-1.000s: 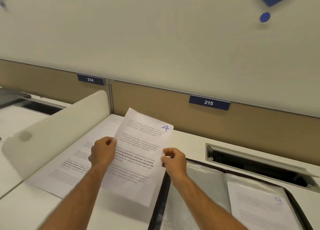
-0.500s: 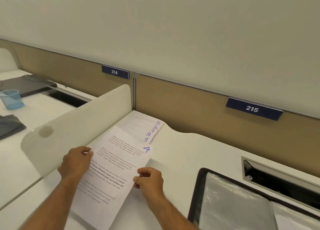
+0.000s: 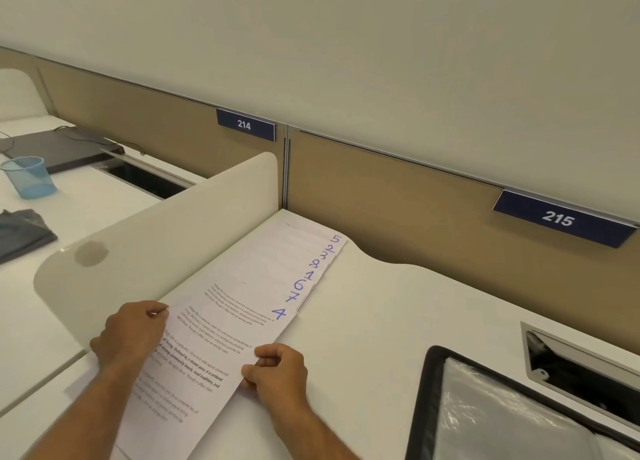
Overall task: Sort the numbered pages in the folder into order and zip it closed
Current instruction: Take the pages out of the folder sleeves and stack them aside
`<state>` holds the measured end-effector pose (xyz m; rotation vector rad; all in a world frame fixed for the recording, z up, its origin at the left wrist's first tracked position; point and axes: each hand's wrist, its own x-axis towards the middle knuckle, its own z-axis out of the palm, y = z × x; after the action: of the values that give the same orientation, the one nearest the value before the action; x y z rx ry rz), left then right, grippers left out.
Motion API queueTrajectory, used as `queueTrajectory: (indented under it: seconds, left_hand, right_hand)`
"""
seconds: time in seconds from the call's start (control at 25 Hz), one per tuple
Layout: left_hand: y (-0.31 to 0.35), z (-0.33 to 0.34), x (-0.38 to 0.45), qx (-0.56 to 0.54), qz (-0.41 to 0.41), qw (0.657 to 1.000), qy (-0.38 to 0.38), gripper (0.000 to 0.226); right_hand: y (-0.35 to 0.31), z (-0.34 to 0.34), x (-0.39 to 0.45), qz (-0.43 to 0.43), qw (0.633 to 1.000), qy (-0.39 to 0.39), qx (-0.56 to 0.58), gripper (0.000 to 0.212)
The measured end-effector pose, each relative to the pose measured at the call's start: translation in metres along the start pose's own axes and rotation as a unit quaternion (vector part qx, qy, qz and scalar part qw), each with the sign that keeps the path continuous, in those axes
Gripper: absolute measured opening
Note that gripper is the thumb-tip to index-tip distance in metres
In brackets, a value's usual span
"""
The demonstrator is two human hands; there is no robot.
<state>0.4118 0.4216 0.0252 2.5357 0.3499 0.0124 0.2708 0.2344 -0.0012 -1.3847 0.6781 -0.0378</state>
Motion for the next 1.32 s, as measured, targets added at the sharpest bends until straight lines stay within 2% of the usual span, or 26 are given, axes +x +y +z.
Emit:
queueTrajectory:
  seconds: [0.24, 0.6, 0.88, 1.0, 1.12, 1.32]
  left_hand:
    - [0.002, 0.003, 0.009, 0.003, 0.008, 1.000, 0.008, 0.020]
    - [-0.001, 0.015, 0.017, 0.015, 0.024, 0.999, 0.025, 0.020]
    - [-0.007, 0.022, 0.014, 0.056, 0.025, 0.998, 0.017, 0.034]
    - [-0.001, 0.020, 0.003, 0.084, 0.087, 0.992, 0.021, 0.043]
    - [0.013, 0.018, -0.017, 0.051, 0.171, 0.983, 0.028, 0.050]
    - [0.047, 0.018, -0.062, 0.033, 0.305, 0.948, 0.080, 0.066]
  right_hand:
    - [0.003, 0.001, 0.005, -0.002, 1.000, 0.006, -0.006, 0.029]
    - [0.000, -0.001, 0.011, -0.004, 0.995, -0.004, -0.100, 0.030]
    - [-0.005, -0.004, 0.008, -0.011, 0.992, -0.028, -0.120, 0.036]
    - [-0.011, -0.015, 0.002, -0.031, 0.995, -0.012, -0.092, 0.032]
    - [-0.018, -0.030, -0.004, -0.063, 0.995, 0.016, -0.077, 0.029]
    - [-0.027, -0.063, -0.018, -0.156, 0.974, 0.086, -0.141, 0.025]
